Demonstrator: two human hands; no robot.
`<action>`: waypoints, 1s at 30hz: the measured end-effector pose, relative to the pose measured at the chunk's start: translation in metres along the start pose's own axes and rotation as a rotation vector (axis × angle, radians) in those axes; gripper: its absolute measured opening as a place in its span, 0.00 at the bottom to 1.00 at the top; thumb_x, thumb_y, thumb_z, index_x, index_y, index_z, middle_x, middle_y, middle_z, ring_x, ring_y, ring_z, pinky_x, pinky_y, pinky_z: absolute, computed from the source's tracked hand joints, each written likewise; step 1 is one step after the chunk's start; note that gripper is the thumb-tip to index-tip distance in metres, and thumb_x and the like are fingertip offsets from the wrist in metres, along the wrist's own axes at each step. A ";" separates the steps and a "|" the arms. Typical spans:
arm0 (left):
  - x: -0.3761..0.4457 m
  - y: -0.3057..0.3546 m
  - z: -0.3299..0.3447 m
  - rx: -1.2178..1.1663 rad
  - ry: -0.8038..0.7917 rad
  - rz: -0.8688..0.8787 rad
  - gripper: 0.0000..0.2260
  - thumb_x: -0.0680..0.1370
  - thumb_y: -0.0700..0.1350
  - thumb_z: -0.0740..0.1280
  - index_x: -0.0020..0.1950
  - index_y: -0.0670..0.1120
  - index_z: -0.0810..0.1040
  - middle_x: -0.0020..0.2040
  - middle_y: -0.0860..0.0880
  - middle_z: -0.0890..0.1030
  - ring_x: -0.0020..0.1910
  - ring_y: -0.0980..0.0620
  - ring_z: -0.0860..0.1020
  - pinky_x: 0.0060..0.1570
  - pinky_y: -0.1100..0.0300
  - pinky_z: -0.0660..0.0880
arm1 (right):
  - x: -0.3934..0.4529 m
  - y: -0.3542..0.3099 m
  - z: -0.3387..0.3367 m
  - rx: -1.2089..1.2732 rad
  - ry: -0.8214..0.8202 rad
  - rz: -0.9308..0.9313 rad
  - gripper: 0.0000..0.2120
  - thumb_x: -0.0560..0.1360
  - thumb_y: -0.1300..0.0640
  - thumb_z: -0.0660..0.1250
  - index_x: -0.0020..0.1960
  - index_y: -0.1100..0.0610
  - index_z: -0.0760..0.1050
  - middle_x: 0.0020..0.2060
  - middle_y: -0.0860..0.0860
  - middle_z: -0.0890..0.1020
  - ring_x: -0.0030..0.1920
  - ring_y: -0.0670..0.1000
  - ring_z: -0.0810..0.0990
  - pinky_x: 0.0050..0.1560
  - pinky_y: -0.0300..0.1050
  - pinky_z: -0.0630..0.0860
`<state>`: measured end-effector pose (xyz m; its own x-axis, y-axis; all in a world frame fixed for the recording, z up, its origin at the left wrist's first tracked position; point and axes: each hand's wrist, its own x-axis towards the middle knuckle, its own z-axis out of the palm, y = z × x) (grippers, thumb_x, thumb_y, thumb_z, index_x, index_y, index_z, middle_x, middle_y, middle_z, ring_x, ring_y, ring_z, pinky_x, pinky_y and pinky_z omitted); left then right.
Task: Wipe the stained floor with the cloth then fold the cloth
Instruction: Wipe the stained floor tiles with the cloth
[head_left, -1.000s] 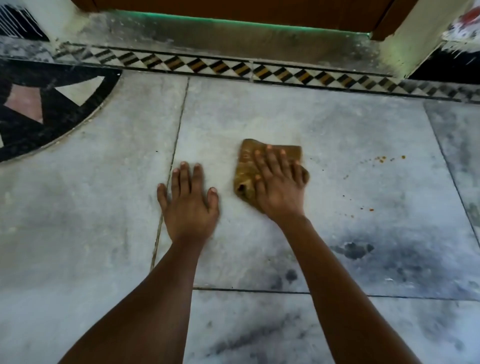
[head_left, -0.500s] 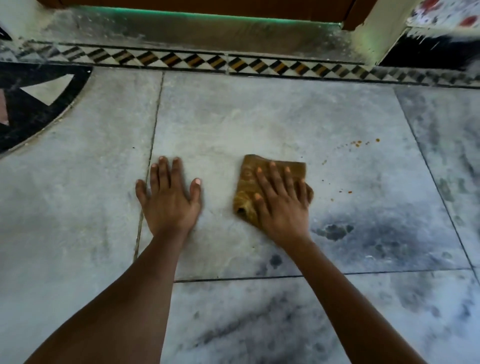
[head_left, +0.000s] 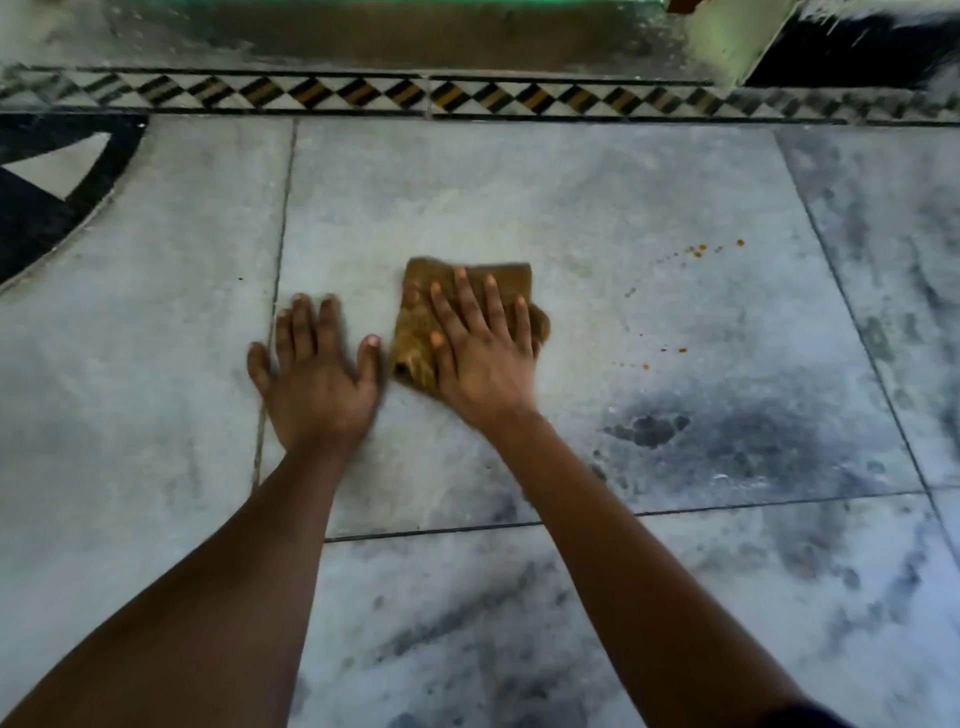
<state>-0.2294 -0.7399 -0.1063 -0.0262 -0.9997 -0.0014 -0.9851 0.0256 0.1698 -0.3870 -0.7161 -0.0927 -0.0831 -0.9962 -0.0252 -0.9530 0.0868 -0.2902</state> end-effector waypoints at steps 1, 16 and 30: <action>0.001 0.000 0.000 0.007 -0.009 -0.001 0.29 0.77 0.60 0.47 0.76 0.48 0.55 0.77 0.43 0.56 0.75 0.45 0.53 0.70 0.41 0.48 | -0.023 0.007 -0.002 0.001 -0.001 0.015 0.25 0.78 0.46 0.47 0.75 0.47 0.56 0.76 0.50 0.56 0.76 0.55 0.51 0.71 0.55 0.40; 0.002 -0.002 0.002 0.013 0.026 0.006 0.28 0.78 0.59 0.48 0.75 0.48 0.57 0.77 0.43 0.56 0.75 0.44 0.54 0.70 0.40 0.49 | -0.032 0.067 -0.016 0.008 0.074 0.183 0.27 0.77 0.46 0.46 0.75 0.46 0.53 0.76 0.49 0.53 0.76 0.55 0.47 0.72 0.54 0.39; 0.004 -0.005 0.004 0.013 0.037 0.024 0.26 0.81 0.57 0.50 0.76 0.47 0.56 0.76 0.42 0.55 0.75 0.43 0.53 0.69 0.39 0.49 | -0.061 0.117 -0.030 0.005 0.103 0.318 0.27 0.77 0.46 0.44 0.76 0.47 0.51 0.77 0.50 0.51 0.76 0.55 0.46 0.72 0.55 0.39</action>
<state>-0.2254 -0.7438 -0.1115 -0.0437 -0.9983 0.0387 -0.9865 0.0493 0.1563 -0.5021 -0.6452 -0.0966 -0.4054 -0.9139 -0.0187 -0.8732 0.3932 -0.2880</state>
